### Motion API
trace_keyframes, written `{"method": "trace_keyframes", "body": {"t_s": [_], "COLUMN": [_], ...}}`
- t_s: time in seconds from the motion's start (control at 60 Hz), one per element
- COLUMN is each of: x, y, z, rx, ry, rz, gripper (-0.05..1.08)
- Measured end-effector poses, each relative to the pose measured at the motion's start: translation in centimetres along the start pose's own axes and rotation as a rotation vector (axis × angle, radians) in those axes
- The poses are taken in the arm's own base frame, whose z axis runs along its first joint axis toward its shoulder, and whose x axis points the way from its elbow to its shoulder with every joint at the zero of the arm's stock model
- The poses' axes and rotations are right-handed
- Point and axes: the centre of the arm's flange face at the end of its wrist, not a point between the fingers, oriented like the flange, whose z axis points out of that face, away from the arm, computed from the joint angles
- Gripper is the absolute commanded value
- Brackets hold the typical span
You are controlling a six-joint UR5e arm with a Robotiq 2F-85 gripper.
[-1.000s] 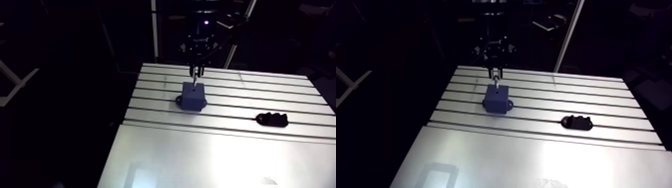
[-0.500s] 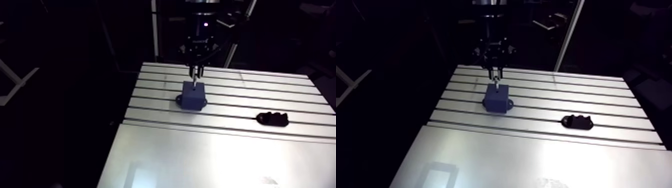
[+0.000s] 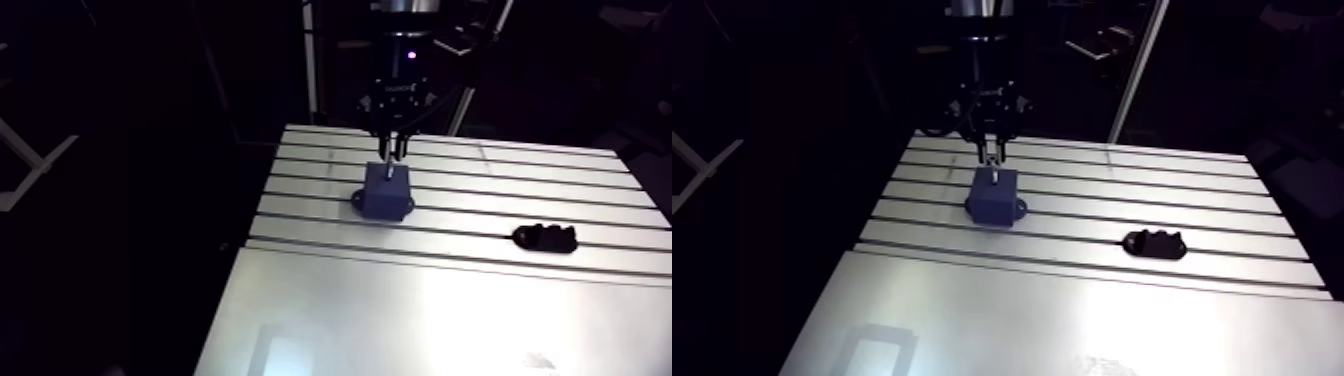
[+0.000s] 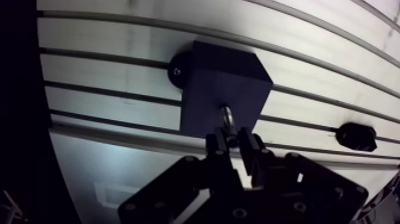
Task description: Pick up the M10 bolt and insert it into the hole until fully seated.
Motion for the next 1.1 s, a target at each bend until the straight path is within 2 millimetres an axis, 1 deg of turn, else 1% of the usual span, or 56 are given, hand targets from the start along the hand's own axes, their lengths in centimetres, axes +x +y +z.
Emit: {"method": "trace_keyframes", "body": {"t_s": [0.717, 0.967, 1.0, 1.017, 1.033, 1.05, 1.067, 1.083, 1.1], "x": [0.0, 0.1, 0.1, 0.1, 0.1, 0.1, 0.1, 0.1, 0.1], "y": [0.0, 0.0, 0.0, 0.0, 0.0, 0.0, 0.0, 0.0, 0.0], "z": [0.7, 1.3, 1.4, 1.4, 1.5, 1.5, 1.5, 1.5, 1.5], "rx": [0.000, 0.000, -0.001, -0.002, -0.002, -0.002, -0.002, -0.003, -0.003], "ry": [0.005, 0.000, 0.002, 0.003, 0.002, 0.002, 0.003, 0.003, 0.003], "rz": [0.001, 0.002, 0.002, 0.003, 0.003, 0.003, 0.002, 0.002, 0.002], "gripper": [1.08, 1.07, 1.03, 1.03, 0.93, 0.93, 0.72, 0.42, 0.42]}}
